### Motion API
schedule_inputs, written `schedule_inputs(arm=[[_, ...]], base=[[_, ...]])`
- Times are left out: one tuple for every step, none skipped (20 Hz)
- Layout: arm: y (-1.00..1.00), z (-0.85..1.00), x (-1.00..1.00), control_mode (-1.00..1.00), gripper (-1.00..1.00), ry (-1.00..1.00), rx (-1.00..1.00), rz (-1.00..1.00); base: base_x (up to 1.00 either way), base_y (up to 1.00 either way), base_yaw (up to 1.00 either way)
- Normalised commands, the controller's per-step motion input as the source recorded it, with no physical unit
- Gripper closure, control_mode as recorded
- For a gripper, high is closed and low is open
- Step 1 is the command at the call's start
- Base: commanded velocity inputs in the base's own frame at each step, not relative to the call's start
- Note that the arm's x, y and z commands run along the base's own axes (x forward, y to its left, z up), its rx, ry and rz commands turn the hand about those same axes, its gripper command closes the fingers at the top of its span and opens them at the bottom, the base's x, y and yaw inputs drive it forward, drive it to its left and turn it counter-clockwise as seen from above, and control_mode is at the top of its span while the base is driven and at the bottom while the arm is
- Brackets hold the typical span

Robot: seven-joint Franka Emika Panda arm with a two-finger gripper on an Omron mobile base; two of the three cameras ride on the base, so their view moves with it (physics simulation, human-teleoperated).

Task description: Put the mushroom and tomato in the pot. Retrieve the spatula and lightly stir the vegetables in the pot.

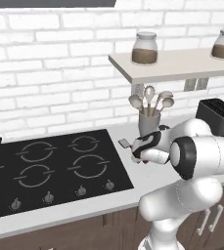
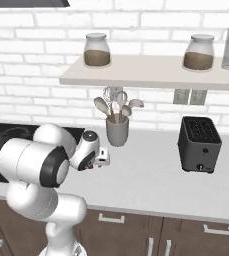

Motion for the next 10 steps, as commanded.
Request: schedule_inputs(arm=[[0.00, -0.22, 0.21, -1.00, -1.00, 0.00, 0.00, 0.00], [0.00, -0.19, 0.21, -1.00, -1.00, 0.00, 0.00, 0.00], [0.00, -0.18, 0.19, -1.00, -1.00, 0.00, 0.00, 0.00], [0.00, -0.21, 0.14, -1.00, -1.00, 0.00, 0.00, 0.00], [0.00, -0.18, 0.06, -1.00, -1.00, 0.00, 0.00, 0.00], [0.00, -0.18, 0.05, -1.00, -1.00, 0.00, 0.00, 0.00], [0.00, -0.19, 0.03, -1.00, -1.00, 0.00, 0.00, 0.00], [0.00, -0.17, 0.00, -1.00, -1.00, 0.00, 0.00, 0.00], [0.00, -0.18, 0.05, -1.00, 1.00, 0.00, 0.00, 0.00], [0.00, -0.15, 0.06, -1.00, 1.00, 0.03, 0.00, 0.00]], base=[[0.00, 0.00, 0.00], [0.00, 0.00, 0.00], [0.00, 0.00, 0.00], [0.00, 0.00, 0.00], [0.00, 0.00, 0.00], [0.00, 0.00, 0.00], [0.00, 0.00, 0.00], [0.00, 0.00, 0.00], [0.00, 0.00, 0.00], [0.00, 0.00, 0.00]])
